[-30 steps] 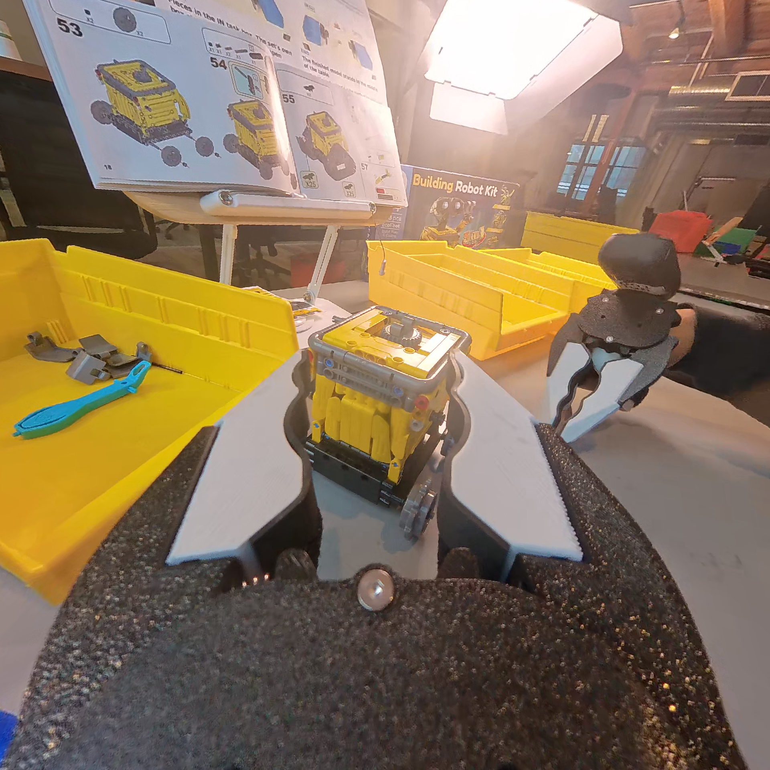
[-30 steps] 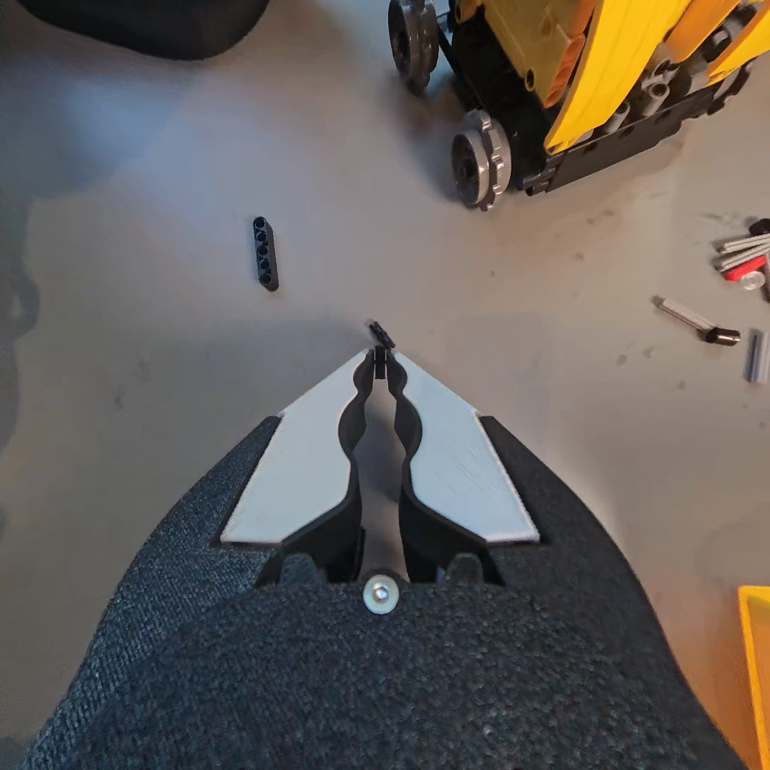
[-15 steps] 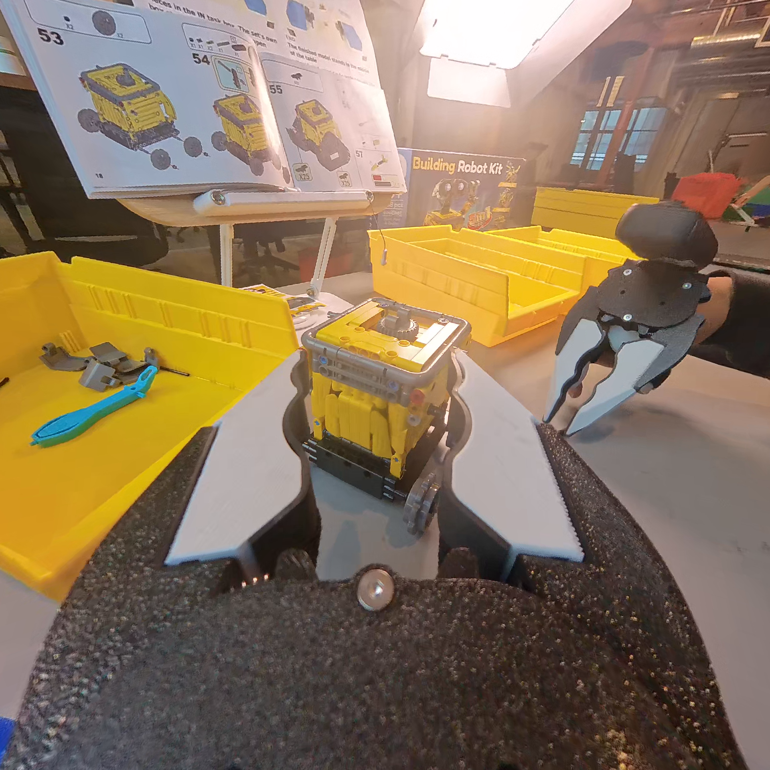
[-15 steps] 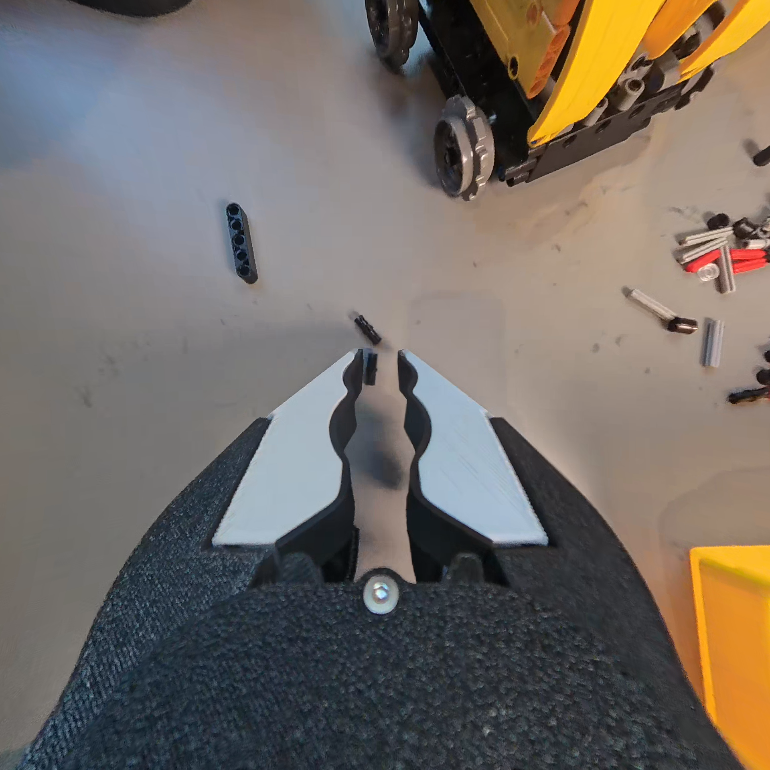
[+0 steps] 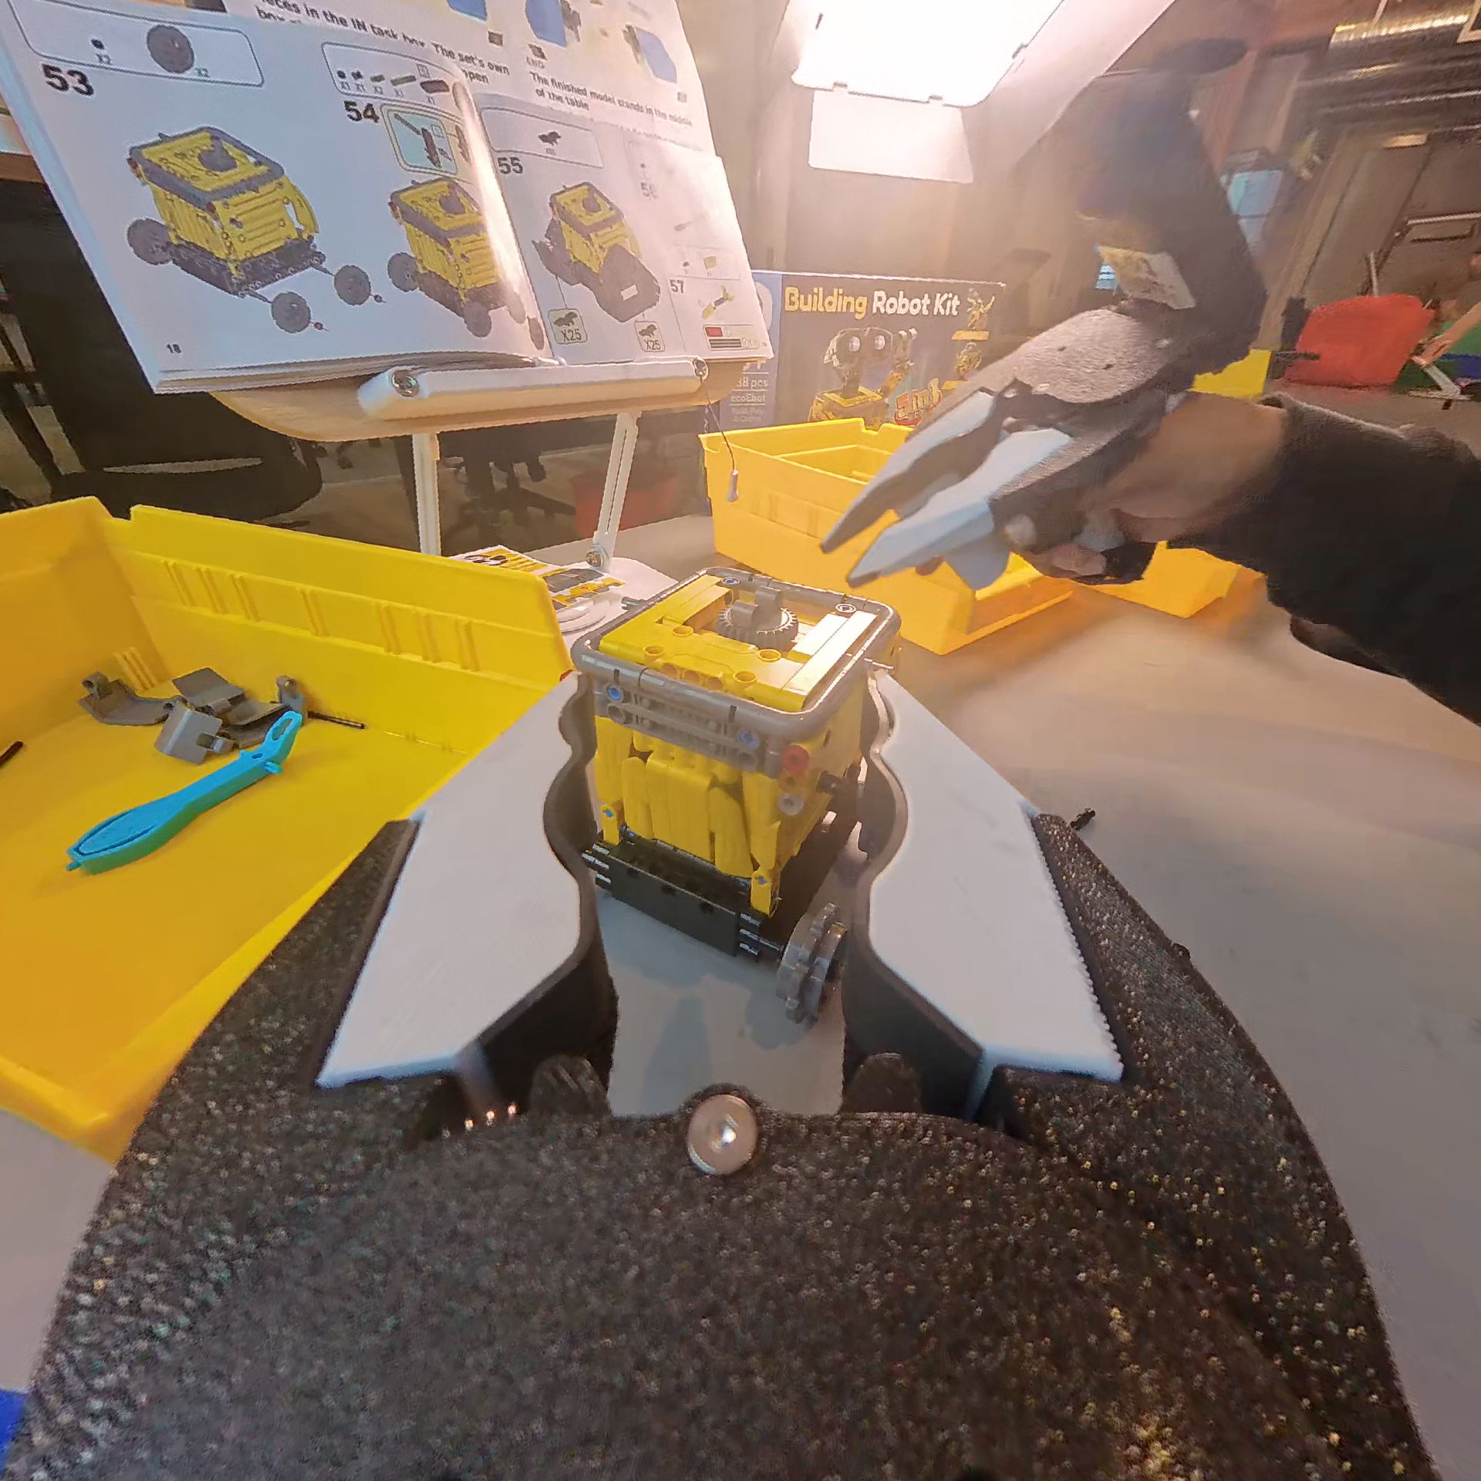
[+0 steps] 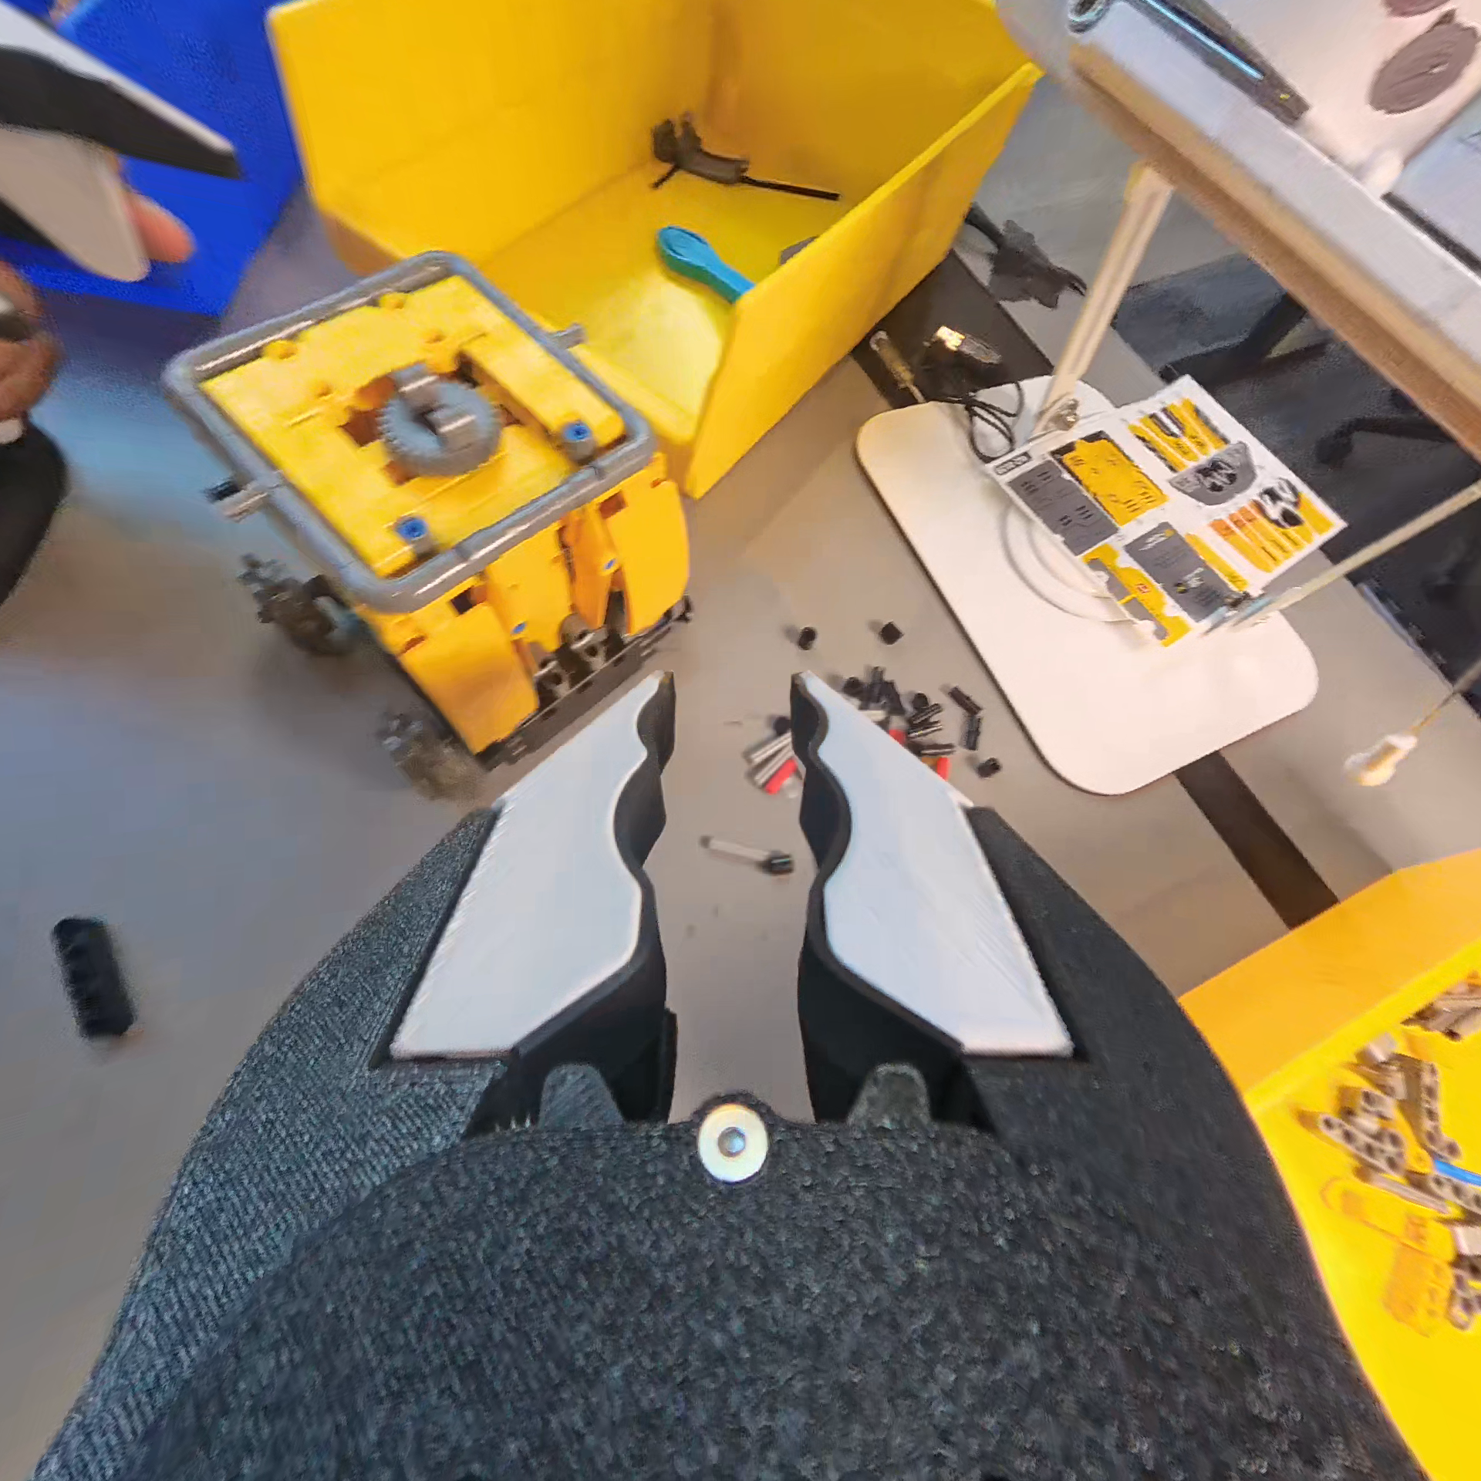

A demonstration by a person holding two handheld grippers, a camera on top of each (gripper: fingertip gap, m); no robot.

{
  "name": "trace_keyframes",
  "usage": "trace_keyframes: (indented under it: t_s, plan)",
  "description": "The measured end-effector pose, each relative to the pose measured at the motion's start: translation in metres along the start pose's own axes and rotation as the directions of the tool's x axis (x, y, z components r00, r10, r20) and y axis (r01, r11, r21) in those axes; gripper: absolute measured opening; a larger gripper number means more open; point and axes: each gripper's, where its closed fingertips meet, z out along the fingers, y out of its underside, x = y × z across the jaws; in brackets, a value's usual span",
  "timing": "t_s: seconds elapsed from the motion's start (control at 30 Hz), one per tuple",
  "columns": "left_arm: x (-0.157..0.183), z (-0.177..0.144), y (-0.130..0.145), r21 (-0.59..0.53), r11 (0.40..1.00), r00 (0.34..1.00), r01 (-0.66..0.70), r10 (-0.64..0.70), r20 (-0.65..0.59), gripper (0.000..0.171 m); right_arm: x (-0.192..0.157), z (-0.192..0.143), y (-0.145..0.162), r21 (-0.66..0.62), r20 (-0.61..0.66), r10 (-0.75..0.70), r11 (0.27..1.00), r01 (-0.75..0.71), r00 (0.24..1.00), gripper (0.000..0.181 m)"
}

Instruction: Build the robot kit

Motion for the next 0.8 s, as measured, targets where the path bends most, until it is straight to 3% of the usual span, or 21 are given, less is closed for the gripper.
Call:
trace_keyframes:
  t_s: [0.17, 0.27, 0.33, 0.53, 0.8]
  plan:
    - [-0.001, 0.000, 0.001, -0.005, 1.000, 1.000, 0.005, -0.005, -0.002, 0.064, 0.042, 0.036, 0.000, -0.113, -0.080, 0.026, 0.993, -0.035, 0.996, 0.014]
    - [-0.002, 0.000, 0.001, -0.003, 1.000, 1.000, 0.010, -0.010, -0.002, 0.064, 0.048, 0.053, 0.010, -0.224, -0.054, 0.038, 0.973, -0.049, 0.998, 0.000]
    - [-0.003, -0.001, 0.001, -0.002, 1.000, 1.000, 0.015, -0.015, -0.001, 0.063, 0.052, 0.060, 0.021, -0.320, -0.071, -0.015, 0.948, -0.008, 0.997, 0.000]
    - [-0.003, -0.001, 0.001, 0.001, 1.000, 1.000, 0.025, -0.025, -0.008, 0.063, 0.025, 0.079, 0.051, -0.448, 0.051, -0.029, 0.893, 0.048, 0.998, 0.002]
    - [-0.002, 0.000, 0.002, -0.005, 1.000, 1.000, 0.025, -0.025, -0.015, 0.063, 0.016, 0.083, 0.064, -0.454, 0.089, 0.013, 0.891, 0.029, 0.996, 0.006]
